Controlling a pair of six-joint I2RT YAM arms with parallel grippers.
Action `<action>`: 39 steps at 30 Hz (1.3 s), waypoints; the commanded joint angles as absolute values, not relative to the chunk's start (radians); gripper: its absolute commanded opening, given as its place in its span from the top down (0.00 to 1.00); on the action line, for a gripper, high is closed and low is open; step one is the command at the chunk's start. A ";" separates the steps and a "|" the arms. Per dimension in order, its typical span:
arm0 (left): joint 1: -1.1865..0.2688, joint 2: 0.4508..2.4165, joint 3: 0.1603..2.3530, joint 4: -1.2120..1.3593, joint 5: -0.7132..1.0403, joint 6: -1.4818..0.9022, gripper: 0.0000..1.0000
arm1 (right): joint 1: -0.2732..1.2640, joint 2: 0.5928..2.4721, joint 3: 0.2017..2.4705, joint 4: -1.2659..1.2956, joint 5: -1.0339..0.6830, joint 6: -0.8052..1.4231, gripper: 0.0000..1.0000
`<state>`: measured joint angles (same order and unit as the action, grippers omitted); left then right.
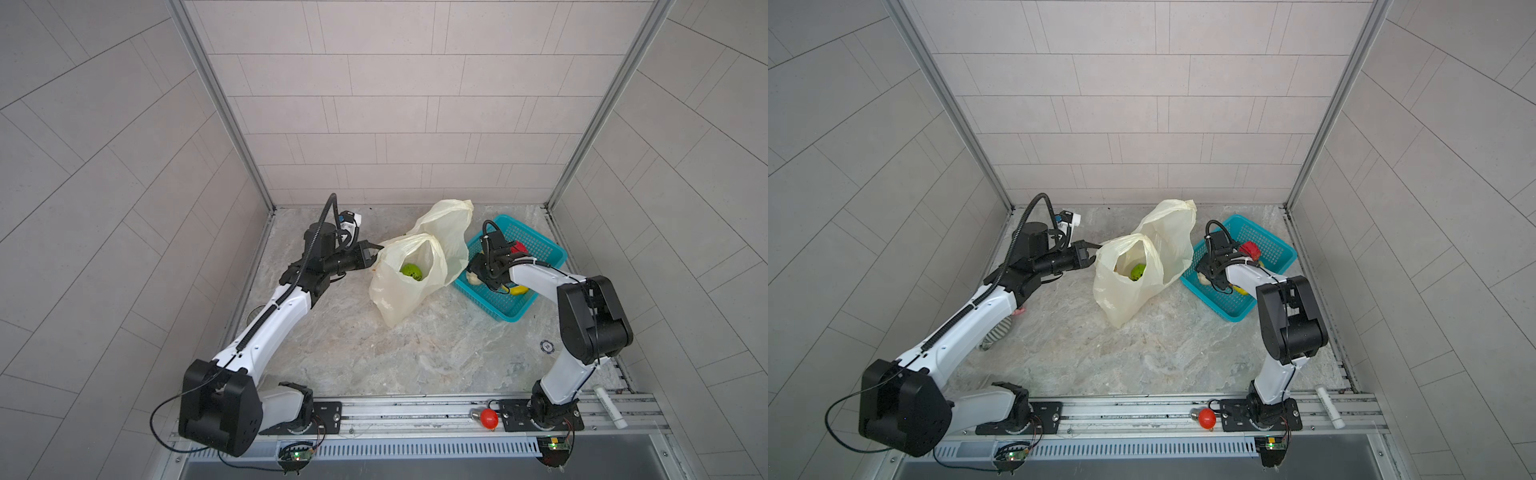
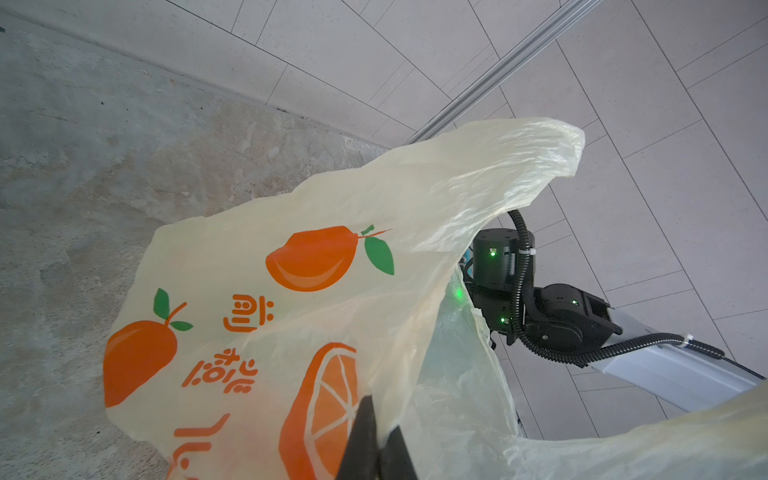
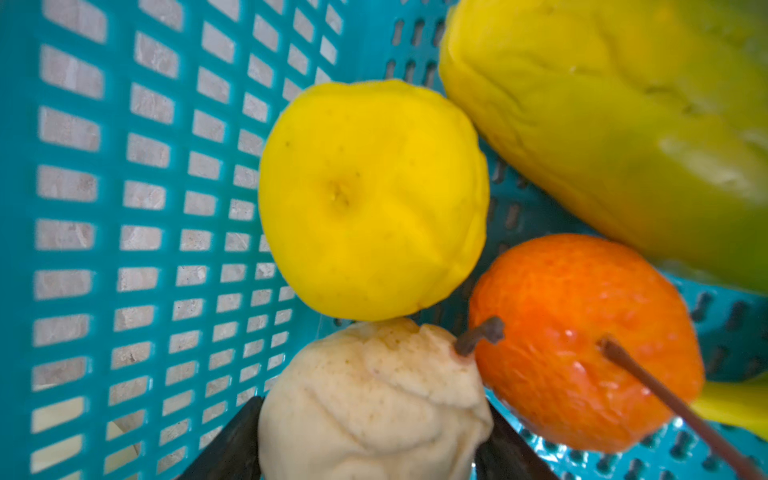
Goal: Place the fruits into the plastic bag
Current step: 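Lower the right gripper and grasp the pale pear in the basket, then carry the pale pear into the held-open bag and release it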
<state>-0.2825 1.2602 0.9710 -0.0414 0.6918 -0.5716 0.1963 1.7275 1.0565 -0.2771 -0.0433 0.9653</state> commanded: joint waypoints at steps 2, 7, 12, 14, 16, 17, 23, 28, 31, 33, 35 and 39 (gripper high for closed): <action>-0.291 1.254 0.976 -0.042 0.702 -0.548 1.00 | 0.198 1.697 1.025 -0.229 -0.040 0.985 0.49; -0.295 1.264 0.988 -0.062 0.687 -0.525 1.00 | 0.198 1.591 1.023 -0.294 -0.031 0.906 0.54; -0.298 1.264 0.991 -0.074 0.675 -0.516 1.00 | 0.199 1.408 1.002 -0.380 -0.078 0.831 0.55; -0.299 1.264 0.993 -0.080 0.675 -0.510 1.00 | 0.201 1.317 0.986 -0.380 -0.112 0.782 0.57; -0.301 1.264 0.995 -0.085 0.670 -0.505 1.00 | 0.213 1.224 0.980 -0.375 -0.118 0.719 0.58; -0.301 1.264 0.994 -0.086 0.667 -0.505 1.00 | 0.225 1.180 0.982 -0.371 -0.113 0.678 0.58; -0.304 1.260 1.001 -0.091 0.666 -0.505 1.00 | 0.391 0.999 1.005 -0.299 -0.094 0.433 0.55; -0.304 1.244 1.001 -0.093 0.659 -0.508 1.00 | 0.521 1.083 1.070 -0.262 -0.174 0.345 0.55; -0.304 1.224 0.994 -0.094 0.648 -0.509 1.00 | 0.588 1.168 1.097 -0.210 -0.189 0.342 0.55; -0.305 1.207 0.986 -0.091 0.633 -0.512 1.00 | 0.627 1.238 1.123 -0.210 -0.199 0.334 0.55; -0.305 1.195 0.978 -0.085 0.623 -0.515 1.00 | 0.655 1.294 1.136 -0.224 -0.233 0.328 0.54; -0.309 1.186 0.970 -0.078 0.609 -0.515 1.00 | 0.692 1.382 1.127 -0.268 -0.273 0.321 0.52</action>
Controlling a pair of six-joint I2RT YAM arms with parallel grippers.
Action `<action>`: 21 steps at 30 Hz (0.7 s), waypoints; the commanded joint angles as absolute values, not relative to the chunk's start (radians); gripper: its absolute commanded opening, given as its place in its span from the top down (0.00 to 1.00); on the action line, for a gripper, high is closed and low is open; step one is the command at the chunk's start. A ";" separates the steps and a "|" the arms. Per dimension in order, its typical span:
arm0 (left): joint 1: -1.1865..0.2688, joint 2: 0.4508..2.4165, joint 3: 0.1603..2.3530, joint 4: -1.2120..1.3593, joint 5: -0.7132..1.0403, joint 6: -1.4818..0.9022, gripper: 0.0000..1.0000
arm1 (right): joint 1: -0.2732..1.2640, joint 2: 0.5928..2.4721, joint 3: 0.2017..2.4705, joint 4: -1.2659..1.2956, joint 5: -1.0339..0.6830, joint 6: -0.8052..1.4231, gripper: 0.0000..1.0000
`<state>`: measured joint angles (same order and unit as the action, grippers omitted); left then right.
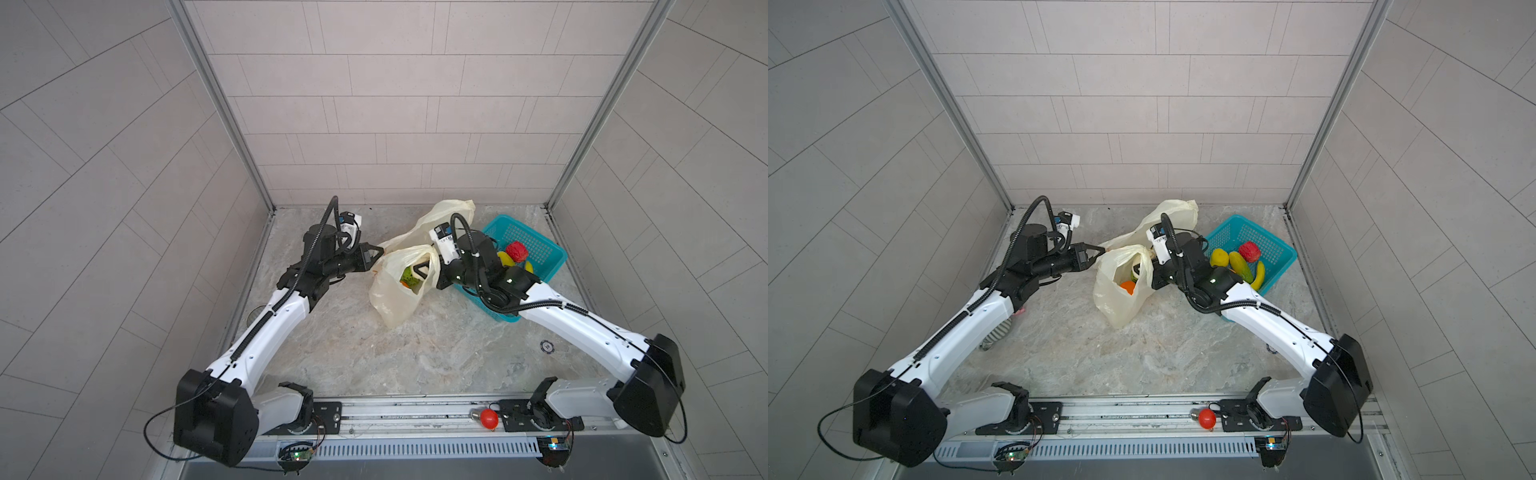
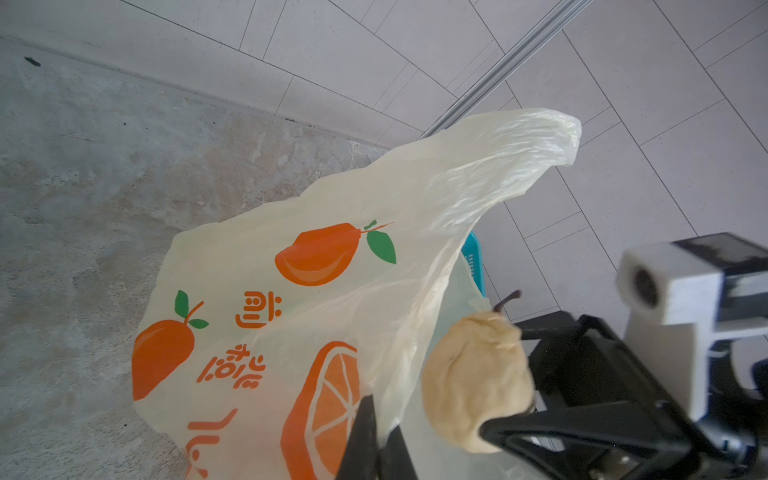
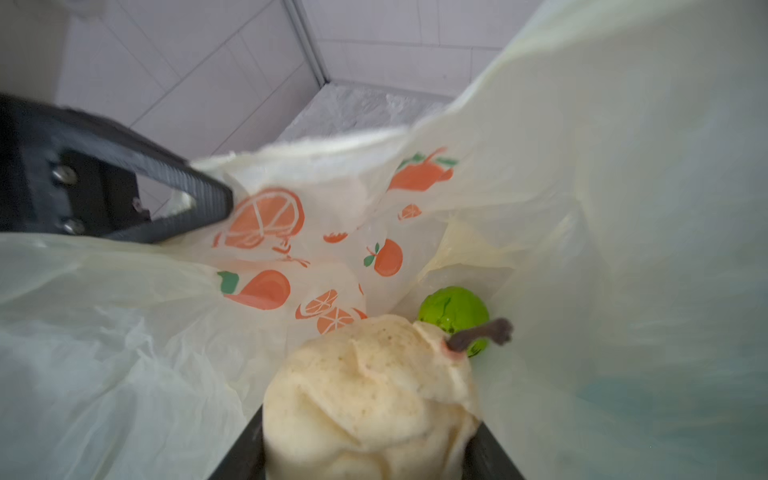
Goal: Place the fruits into the plastic bag
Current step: 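Carry the pale pear into the held-open bag and release it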
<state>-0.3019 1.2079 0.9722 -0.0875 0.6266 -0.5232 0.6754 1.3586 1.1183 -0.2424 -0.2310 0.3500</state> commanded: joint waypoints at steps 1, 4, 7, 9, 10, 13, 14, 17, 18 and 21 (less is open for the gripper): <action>-0.310 1.187 0.971 -0.076 0.609 -0.515 1.00 | 0.699 1.398 1.124 -0.276 -0.273 0.321 0.51; -0.310 1.196 0.973 -0.072 0.607 -0.514 1.00 | 0.709 1.459 1.128 -0.306 -0.255 0.321 0.50; -0.311 1.204 0.980 -0.070 0.605 -0.515 1.00 | 0.709 1.520 1.154 -0.354 -0.235 0.318 0.48; -0.313 1.205 0.979 -0.070 0.604 -0.513 1.00 | 0.709 1.557 1.174 -0.392 -0.227 0.322 0.44; -0.313 1.206 0.980 -0.072 0.604 -0.513 1.00 | 0.710 1.567 1.180 -0.406 -0.219 0.331 0.41; -0.313 1.206 0.980 -0.077 0.599 -0.509 1.00 | 0.709 1.578 1.195 -0.434 -0.195 0.347 0.36; -0.313 1.207 0.977 -0.077 0.598 -0.507 1.00 | 0.709 1.576 1.195 -0.435 -0.184 0.348 0.35; -0.316 1.210 0.977 -0.077 0.594 -0.505 1.00 | 0.709 1.562 1.195 -0.439 -0.163 0.341 0.32; -0.315 1.211 0.976 -0.077 0.591 -0.505 1.00 | 0.709 1.557 1.194 -0.439 -0.152 0.342 0.32; -0.315 1.213 0.974 -0.078 0.587 -0.505 1.00 | 0.709 1.538 1.193 -0.437 -0.145 0.337 0.26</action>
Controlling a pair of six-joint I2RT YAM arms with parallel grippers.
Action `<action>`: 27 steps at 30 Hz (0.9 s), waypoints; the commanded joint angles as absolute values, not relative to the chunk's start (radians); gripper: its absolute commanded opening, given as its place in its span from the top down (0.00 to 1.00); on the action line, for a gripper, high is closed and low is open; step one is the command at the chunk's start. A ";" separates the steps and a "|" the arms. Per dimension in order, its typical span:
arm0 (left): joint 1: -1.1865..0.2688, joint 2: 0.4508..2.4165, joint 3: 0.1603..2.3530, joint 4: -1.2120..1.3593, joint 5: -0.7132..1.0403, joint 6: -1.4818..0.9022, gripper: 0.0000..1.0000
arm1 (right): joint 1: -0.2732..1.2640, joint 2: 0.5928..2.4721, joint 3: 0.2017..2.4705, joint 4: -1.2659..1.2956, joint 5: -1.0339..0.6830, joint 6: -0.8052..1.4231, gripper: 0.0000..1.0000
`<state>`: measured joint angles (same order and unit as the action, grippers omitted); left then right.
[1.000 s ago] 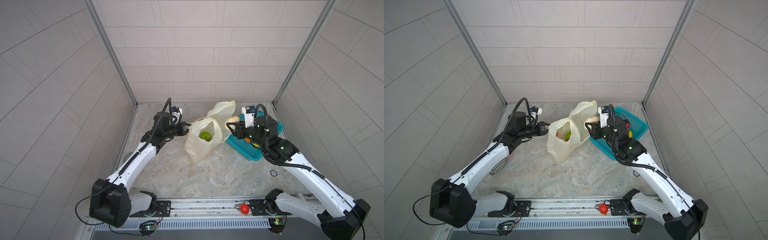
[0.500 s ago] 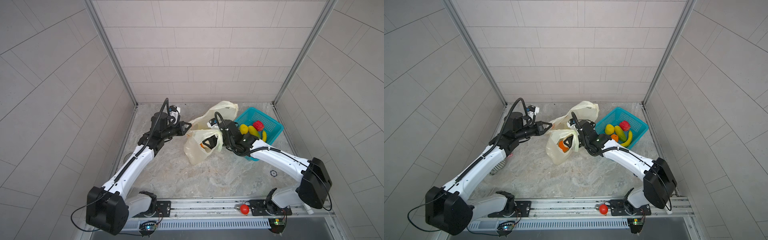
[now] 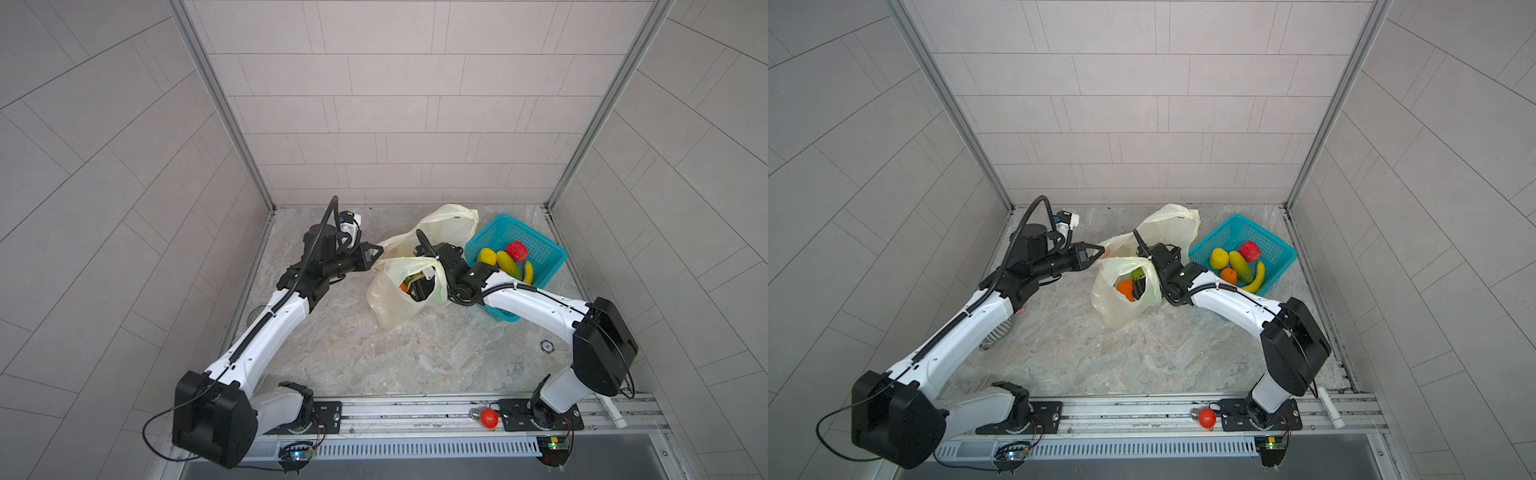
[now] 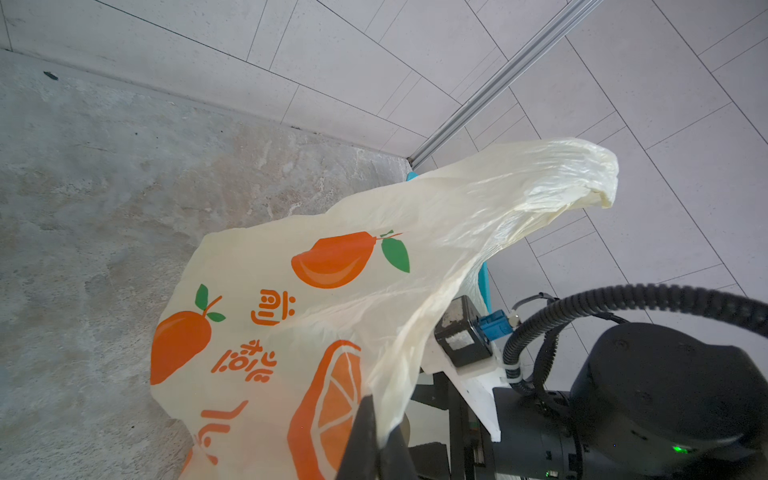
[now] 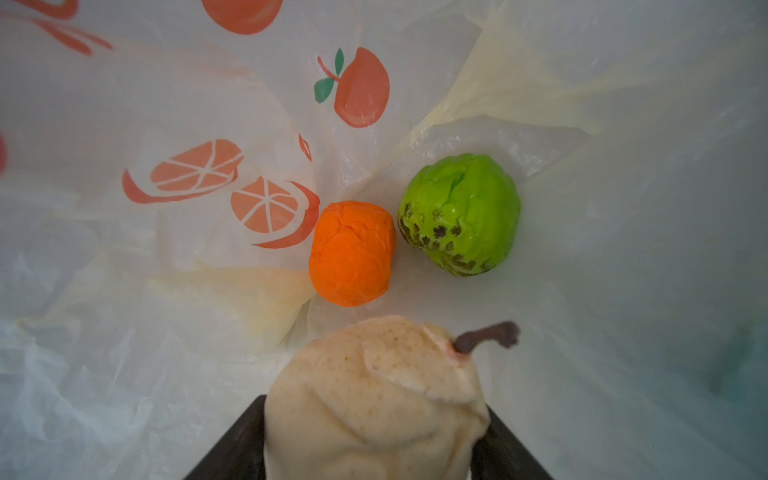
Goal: Place the fruits into the plastic bag
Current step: 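Carry the pale pear into the held-open bag and release it, then withdraw the right gripper from the bag back over the basket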
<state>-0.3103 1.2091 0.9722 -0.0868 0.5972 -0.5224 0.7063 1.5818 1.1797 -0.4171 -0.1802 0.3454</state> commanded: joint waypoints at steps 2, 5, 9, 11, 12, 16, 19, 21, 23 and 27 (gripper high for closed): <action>-0.315 1.212 0.974 -0.076 0.587 -0.504 1.00 | 0.709 1.529 1.192 -0.435 -0.141 0.334 0.12; -0.315 1.211 0.970 -0.079 0.585 -0.499 1.00 | 0.709 1.517 1.192 -0.430 -0.132 0.328 0.11; -0.315 1.212 0.969 -0.080 0.581 -0.496 1.00 | 0.707 1.498 1.190 -0.419 -0.129 0.325 0.12; -0.315 1.215 0.968 -0.080 0.580 -0.495 1.00 | 0.708 1.479 1.181 -0.408 -0.118 0.324 0.13; -0.315 1.214 0.969 -0.080 0.578 -0.496 1.00 | 0.707 1.469 1.176 -0.402 -0.118 0.316 0.13; -0.315 1.215 0.967 -0.077 0.578 -0.496 1.00 | 0.707 1.398 1.140 -0.358 -0.126 0.285 0.13; -0.316 1.215 0.964 -0.077 0.576 -0.497 1.00 | 0.701 1.332 1.106 -0.344 -0.106 0.282 0.13; -0.315 1.213 0.961 -0.074 0.573 -0.496 1.00 | 0.694 1.286 1.083 -0.344 -0.093 0.294 0.13; -0.316 1.214 0.959 -0.070 0.574 -0.497 1.00 | 0.689 1.238 1.056 -0.347 -0.075 0.301 0.13; -0.315 1.216 0.957 -0.064 0.572 -0.497 1.00 | 0.676 1.154 1.028 -0.385 0.010 0.318 0.13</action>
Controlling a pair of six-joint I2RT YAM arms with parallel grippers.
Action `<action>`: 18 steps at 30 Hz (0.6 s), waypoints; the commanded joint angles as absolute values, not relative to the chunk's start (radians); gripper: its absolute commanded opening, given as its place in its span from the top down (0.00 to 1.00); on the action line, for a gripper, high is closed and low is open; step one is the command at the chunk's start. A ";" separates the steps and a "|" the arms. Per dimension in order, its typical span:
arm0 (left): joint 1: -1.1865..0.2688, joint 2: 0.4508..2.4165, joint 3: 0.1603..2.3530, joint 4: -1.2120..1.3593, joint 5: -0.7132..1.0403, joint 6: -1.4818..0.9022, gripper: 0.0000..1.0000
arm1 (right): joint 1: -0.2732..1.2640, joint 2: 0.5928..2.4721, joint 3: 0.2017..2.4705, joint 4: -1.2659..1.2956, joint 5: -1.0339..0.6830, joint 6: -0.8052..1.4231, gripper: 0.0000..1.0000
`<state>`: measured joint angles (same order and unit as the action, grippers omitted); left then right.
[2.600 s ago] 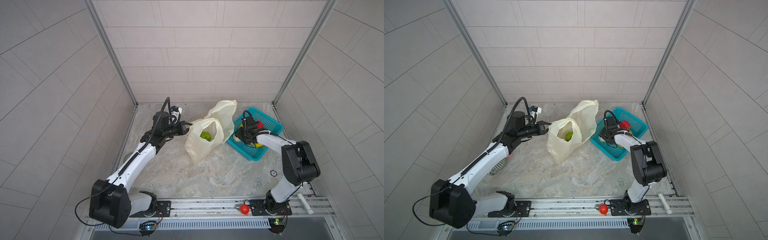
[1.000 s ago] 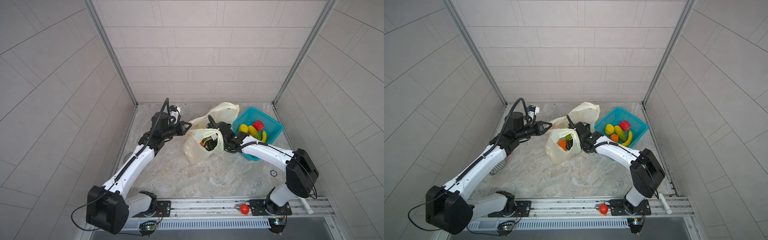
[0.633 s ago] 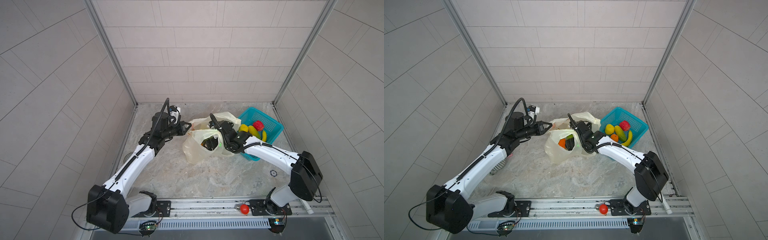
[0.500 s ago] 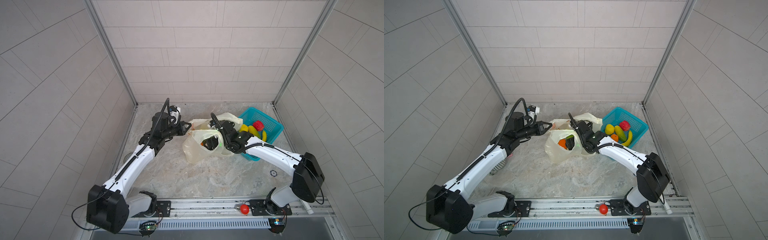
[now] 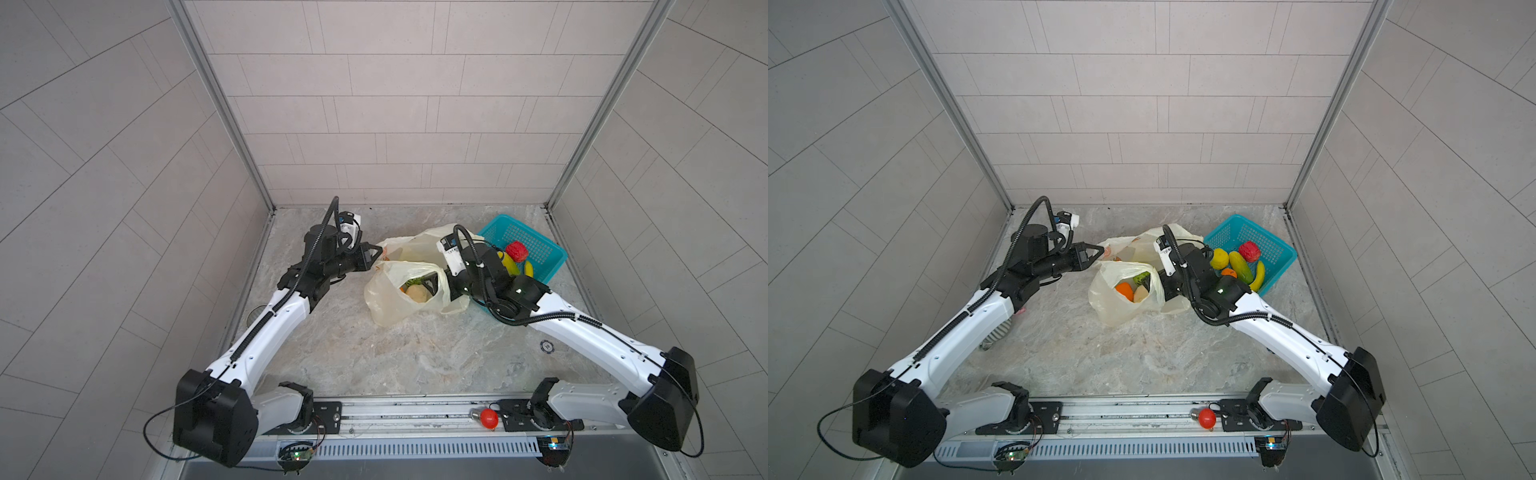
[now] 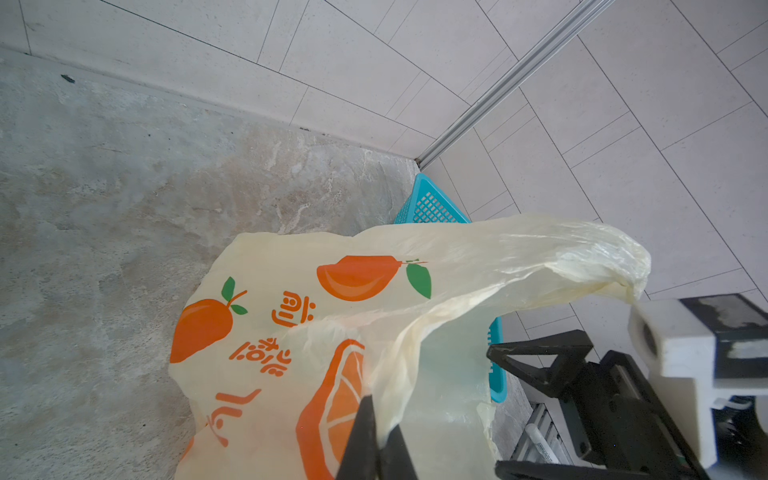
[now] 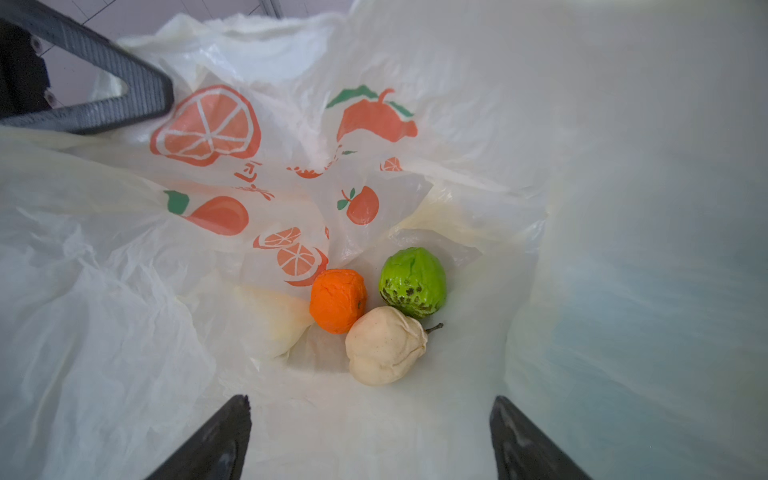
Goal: Place the fruits into the plastic bag
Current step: 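Withdraw the right gripper from the bag back over the basket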
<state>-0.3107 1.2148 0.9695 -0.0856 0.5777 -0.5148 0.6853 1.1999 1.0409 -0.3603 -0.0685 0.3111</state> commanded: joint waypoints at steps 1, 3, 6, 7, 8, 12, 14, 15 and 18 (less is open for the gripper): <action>-0.316 1.217 0.957 -0.062 0.572 -0.497 1.00 | 0.669 1.133 1.028 -0.402 0.042 0.329 0.13; -0.316 1.219 0.958 -0.058 0.570 -0.496 1.00 | 0.652 1.093 1.020 -0.422 0.105 0.350 0.13; -0.316 1.220 0.958 -0.054 0.574 -0.497 1.00 | 0.615 1.025 0.988 -0.417 0.178 0.372 0.13; -0.316 1.221 0.957 -0.053 0.573 -0.497 1.00 | 0.597 1.007 0.978 -0.416 0.193 0.376 0.12; -0.316 1.220 0.957 -0.052 0.573 -0.497 1.00 | 0.576 0.996 0.971 -0.419 0.197 0.385 0.12; -0.316 1.222 0.958 -0.050 0.569 -0.497 1.00 | 0.447 0.967 0.947 -0.455 0.176 0.466 0.12; -0.317 1.221 0.958 -0.050 0.566 -0.495 1.00 | 0.368 0.958 0.925 -0.456 0.139 0.501 0.12; -0.318 1.218 0.958 -0.050 0.566 -0.494 1.00 | 0.320 0.964 0.919 -0.469 0.124 0.525 0.13; -0.318 1.216 0.954 -0.046 0.563 -0.492 1.00 | 0.214 1.018 0.909 -0.488 0.095 0.570 0.13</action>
